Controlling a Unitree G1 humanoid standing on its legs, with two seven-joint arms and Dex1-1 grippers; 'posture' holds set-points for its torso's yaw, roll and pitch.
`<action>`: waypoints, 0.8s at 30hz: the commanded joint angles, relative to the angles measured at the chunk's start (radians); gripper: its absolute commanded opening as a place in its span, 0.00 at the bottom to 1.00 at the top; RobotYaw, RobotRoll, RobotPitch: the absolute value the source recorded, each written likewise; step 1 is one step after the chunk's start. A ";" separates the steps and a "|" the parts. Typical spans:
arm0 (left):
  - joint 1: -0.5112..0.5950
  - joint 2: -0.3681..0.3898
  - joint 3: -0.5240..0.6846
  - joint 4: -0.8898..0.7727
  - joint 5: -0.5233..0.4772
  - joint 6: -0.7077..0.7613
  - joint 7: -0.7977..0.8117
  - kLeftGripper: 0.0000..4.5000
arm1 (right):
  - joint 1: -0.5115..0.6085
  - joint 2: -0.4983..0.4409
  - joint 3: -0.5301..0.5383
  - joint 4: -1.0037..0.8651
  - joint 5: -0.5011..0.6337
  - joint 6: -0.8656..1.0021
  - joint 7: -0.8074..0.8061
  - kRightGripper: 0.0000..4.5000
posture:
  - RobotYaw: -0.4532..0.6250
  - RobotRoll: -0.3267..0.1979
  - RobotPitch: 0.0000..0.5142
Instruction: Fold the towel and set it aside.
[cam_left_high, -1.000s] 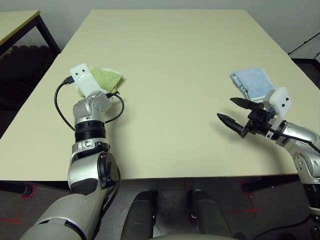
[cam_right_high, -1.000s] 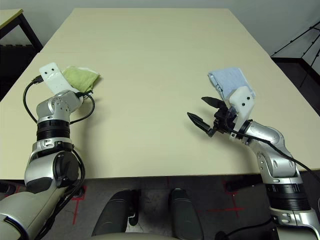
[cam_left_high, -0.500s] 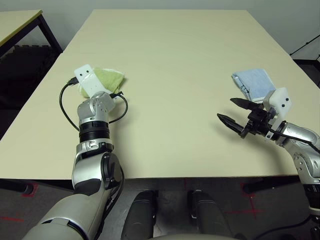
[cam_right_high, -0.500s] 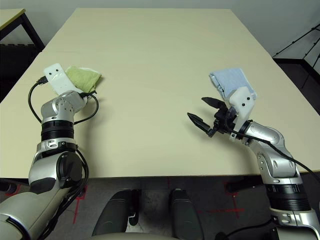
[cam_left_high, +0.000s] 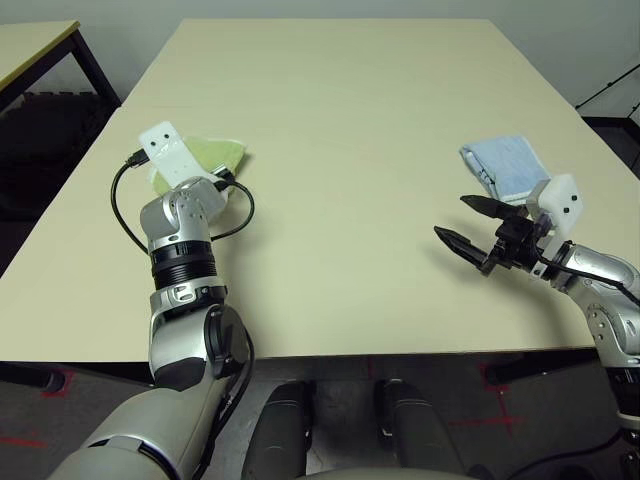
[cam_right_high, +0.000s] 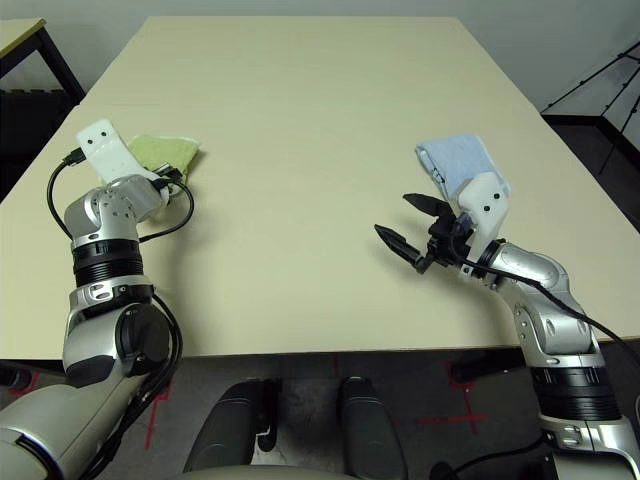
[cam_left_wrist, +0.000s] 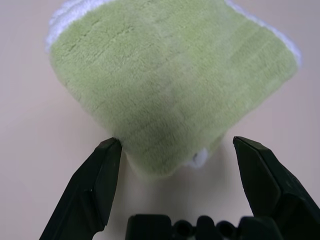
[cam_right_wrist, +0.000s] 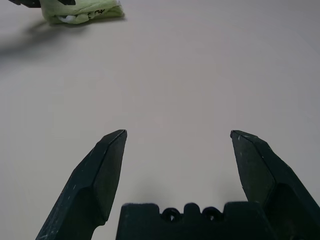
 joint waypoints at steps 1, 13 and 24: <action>0.008 -0.030 0.016 -0.129 -0.014 0.153 0.016 0.99 | -0.010 -0.003 0.011 0.016 -0.007 -0.012 0.012 1.00 | 0.45 0.62 0.23; 0.050 0.066 -0.271 -0.107 -0.006 -0.162 -0.492 0.99 | -0.196 0.102 0.017 0.026 -0.030 0.021 -0.145 1.00 | 0.46 0.62 0.17; 0.062 0.188 -0.350 0.299 0.109 -0.799 -0.775 0.99 | -0.464 0.185 -0.053 0.422 -0.184 -0.152 -0.475 1.00 | 0.43 0.62 0.11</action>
